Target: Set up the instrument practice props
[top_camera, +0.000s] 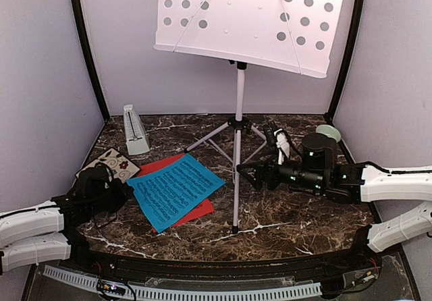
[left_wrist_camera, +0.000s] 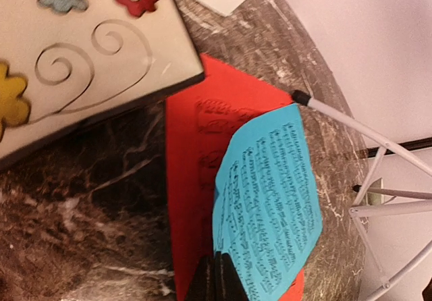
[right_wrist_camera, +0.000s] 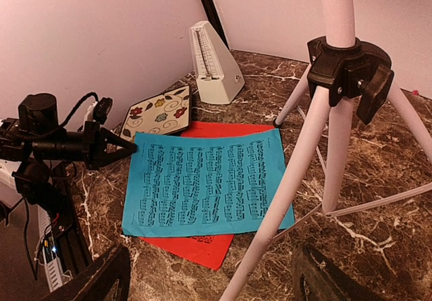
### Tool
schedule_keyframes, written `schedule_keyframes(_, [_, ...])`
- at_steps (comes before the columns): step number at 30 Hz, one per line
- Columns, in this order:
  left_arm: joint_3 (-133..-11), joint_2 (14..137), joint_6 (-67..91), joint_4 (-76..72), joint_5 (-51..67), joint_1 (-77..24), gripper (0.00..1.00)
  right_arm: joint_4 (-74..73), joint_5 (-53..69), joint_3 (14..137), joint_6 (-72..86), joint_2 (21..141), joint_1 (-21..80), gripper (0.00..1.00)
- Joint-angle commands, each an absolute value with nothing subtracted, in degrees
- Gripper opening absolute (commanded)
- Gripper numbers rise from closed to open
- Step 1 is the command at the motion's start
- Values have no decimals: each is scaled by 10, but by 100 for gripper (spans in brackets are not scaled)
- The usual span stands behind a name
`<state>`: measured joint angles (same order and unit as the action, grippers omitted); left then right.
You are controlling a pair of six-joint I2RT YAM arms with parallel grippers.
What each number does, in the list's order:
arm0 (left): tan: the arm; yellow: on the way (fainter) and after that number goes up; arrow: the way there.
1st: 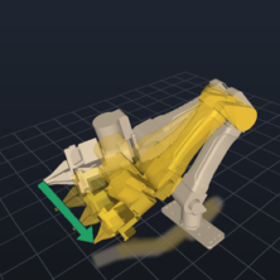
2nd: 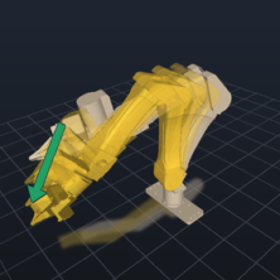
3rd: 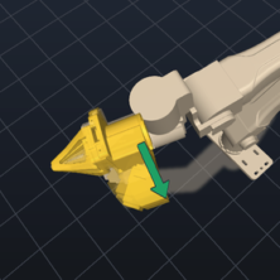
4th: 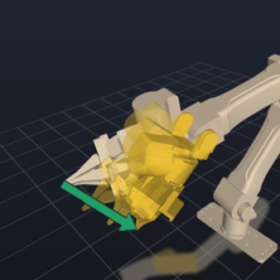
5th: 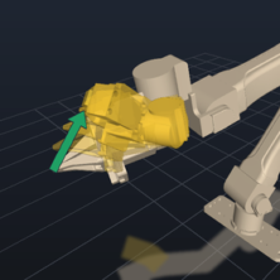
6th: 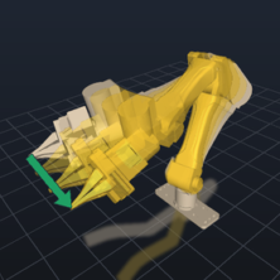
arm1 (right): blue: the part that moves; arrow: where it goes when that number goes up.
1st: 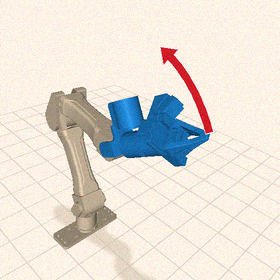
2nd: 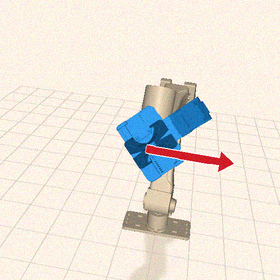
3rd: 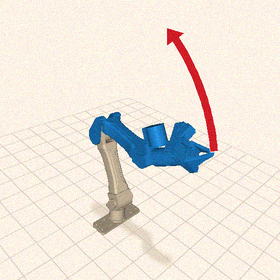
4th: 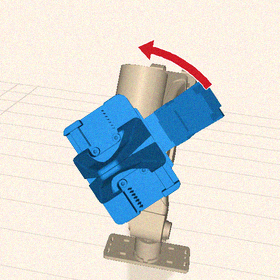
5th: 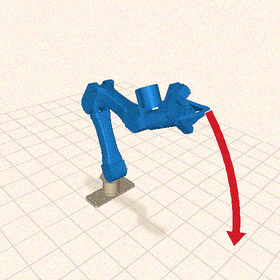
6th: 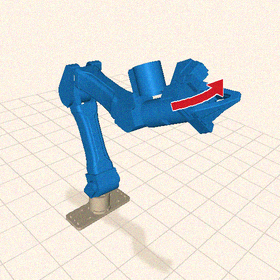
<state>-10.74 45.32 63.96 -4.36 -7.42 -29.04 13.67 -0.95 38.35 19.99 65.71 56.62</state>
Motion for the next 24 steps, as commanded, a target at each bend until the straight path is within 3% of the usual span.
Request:
schedule_keyframes(1, [-149,434,554,-10,-88,-288,0,151,-12,394,193,643,570,83])
schedule_keyframes(7, [-255,453,387,42,-26,-288,0,134,0,412,166,644,571,83])
schedule_keyframes(13, [-432,515,190,207,78,-288,0,93,46,460,99,655,571,84])
schedule_keyframes(24, [-696,524,-8,459,291,-290,0,-9,174,630,-40,711,571,87])
